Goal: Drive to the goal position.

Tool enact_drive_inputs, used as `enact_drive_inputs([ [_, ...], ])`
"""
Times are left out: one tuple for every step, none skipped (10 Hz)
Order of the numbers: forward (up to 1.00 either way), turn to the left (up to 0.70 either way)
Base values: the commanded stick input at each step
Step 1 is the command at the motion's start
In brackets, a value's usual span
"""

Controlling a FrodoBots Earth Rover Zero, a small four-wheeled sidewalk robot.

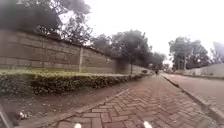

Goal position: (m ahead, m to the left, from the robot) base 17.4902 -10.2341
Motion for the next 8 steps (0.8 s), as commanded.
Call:
enact_drive_inputs([
  [0.0,-0.5],
  [0.0,-0.5],
  [0.0,-0.5],
  [0.0,-0.5],
  [0.0,-0.5],
  [0.0,-0.5],
  [0.0,-0.5],
  [0.0,-0.5],
])
